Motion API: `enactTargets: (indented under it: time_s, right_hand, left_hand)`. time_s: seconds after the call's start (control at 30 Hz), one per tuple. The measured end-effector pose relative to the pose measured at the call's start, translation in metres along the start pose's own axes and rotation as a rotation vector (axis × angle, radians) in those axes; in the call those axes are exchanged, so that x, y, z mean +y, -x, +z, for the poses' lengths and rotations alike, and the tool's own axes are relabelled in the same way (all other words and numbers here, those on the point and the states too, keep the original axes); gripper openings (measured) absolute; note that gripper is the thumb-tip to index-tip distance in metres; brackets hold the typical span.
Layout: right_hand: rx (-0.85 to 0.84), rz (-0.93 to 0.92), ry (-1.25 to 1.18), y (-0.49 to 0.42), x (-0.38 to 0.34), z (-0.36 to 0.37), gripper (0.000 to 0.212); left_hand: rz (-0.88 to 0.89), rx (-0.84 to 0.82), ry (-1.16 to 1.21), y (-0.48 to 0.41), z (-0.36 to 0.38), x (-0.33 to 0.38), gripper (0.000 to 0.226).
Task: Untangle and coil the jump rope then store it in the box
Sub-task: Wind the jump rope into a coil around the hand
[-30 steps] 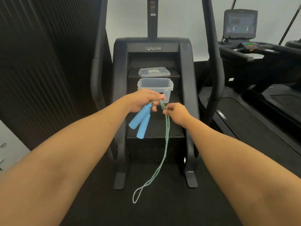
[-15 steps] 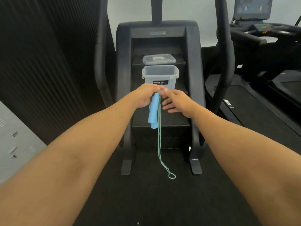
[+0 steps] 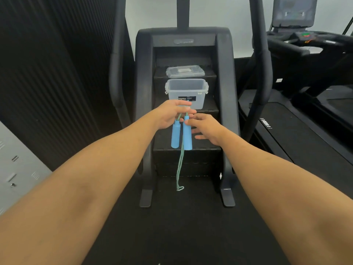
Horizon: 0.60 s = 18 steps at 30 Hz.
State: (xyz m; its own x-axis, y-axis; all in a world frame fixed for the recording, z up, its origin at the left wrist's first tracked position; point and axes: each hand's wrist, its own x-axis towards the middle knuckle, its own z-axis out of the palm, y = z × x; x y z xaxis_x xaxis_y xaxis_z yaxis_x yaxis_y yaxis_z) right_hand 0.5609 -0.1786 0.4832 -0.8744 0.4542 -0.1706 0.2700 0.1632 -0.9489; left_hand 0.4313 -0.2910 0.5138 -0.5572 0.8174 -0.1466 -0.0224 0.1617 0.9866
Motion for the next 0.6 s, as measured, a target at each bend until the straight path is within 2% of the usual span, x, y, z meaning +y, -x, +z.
enactTargets:
  time_s: [0.1,0.2,0.3,0.4,0.47,0.5,0.6]
  right_hand:
    - [-0.021,0.036,0.133,0.002,0.007,0.002,0.019]
    - [-0.128,0.095,0.307,0.008,0.018,0.002,0.014]
    - [-0.284,0.205,0.629,0.017,0.031,0.002,0.03]
    - [-0.5,0.392,0.924,0.034,0.032,0.005,0.043]
    - [-0.589,0.439,1.019,0.039,0.032,0.005,0.046]
    - [-0.563,0.423,0.946,0.037,0.032,0.004,0.046]
    - [-0.321,0.27,0.313,0.023,0.026,-0.002,0.041]
  left_hand:
    - [0.021,0.055,0.031,0.001,-0.001,0.002,0.023]
    - [0.049,0.133,0.102,0.001,-0.002,0.008,0.021]
    - [0.071,0.16,0.114,0.001,-0.005,0.016,0.023]
    - [0.082,0.171,0.147,0.002,-0.007,0.021,0.023]
    - [0.078,0.155,0.152,0.003,-0.006,0.022,0.022]
    - [0.074,0.134,0.15,0.004,-0.005,0.022,0.022]
    - [0.062,0.063,0.164,0.007,0.002,0.019,0.022]
